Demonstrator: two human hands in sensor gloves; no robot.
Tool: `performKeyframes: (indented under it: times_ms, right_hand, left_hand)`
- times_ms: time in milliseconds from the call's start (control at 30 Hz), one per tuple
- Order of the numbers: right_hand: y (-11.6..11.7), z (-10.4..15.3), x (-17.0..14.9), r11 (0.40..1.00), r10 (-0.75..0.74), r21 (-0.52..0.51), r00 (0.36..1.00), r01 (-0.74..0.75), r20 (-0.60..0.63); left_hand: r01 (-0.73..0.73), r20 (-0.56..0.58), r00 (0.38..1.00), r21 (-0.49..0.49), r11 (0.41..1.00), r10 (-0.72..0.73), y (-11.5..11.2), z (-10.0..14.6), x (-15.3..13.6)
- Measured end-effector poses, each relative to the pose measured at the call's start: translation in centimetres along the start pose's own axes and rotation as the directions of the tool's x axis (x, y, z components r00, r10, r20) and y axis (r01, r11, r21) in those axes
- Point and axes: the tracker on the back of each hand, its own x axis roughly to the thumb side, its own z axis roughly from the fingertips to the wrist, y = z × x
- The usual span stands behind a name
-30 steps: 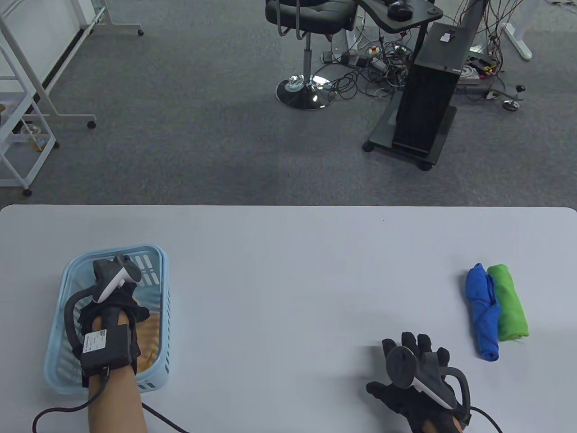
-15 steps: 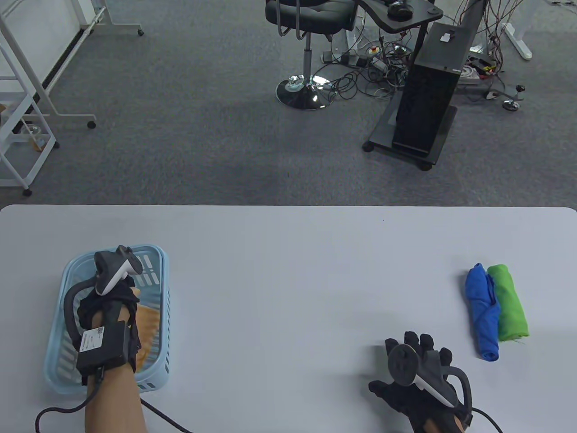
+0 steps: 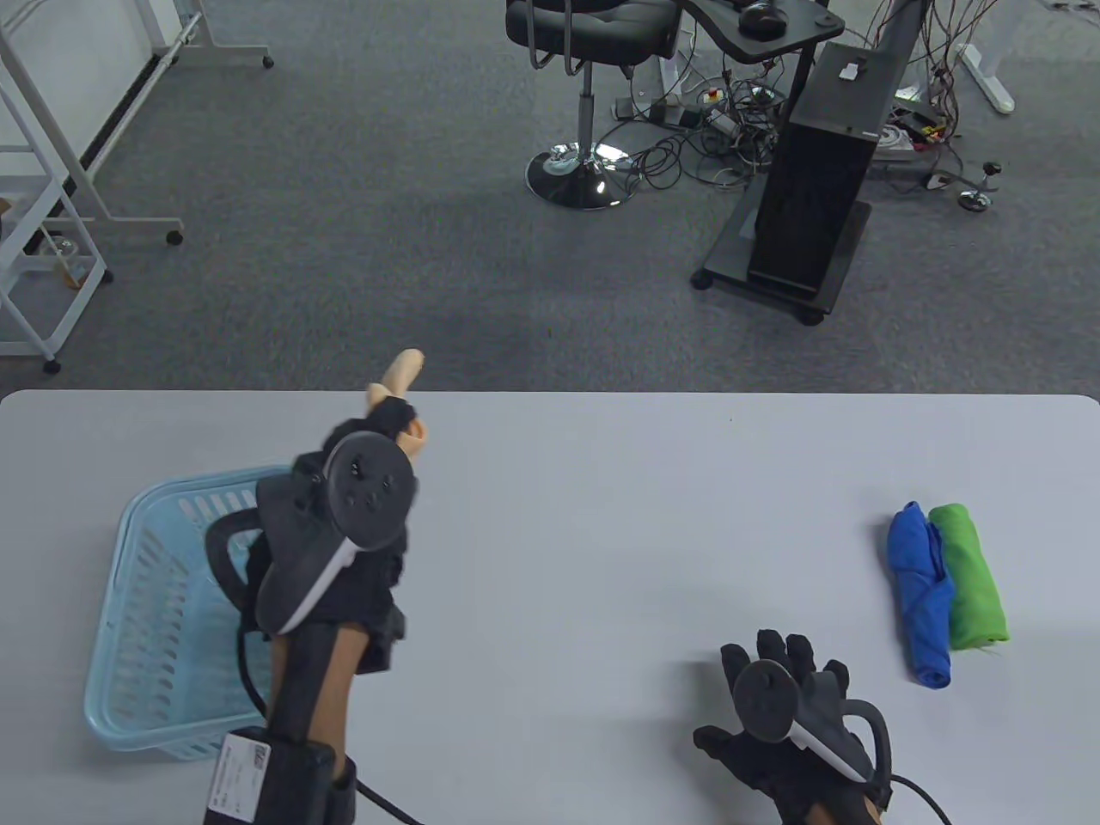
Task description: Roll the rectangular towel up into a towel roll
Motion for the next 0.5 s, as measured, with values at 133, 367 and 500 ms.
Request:
performKeyframes:
  times_ms: [133, 367, 500]
  right_hand:
    - [-0.1, -0.1, -0.3, 1.000, -0.007, -0.001, 1.000, 0.007, -0.004]
    - [-0.3, -0.1, -0.9, 1.000, -0.031, 0.002, 0.999, 0.031, -0.015]
    - [-0.1, -0.2, -1.0, 1.000, -0.026, 0.005, 0.999, 0.026, -0.024]
  left_hand:
    - [-0.365, 0.088, 0.915, -0.231, 0.902, 0.393, -8.1, 2.1, 1.6]
    - [-0.614, -0.302, 0.783, -0.519, 0.595, 0.544, -25.4, 5.5, -2.8]
    - [-0.138, -0.140, 0.988, -0.562, 0.816, 0.070, -27.9, 6.7, -3.0]
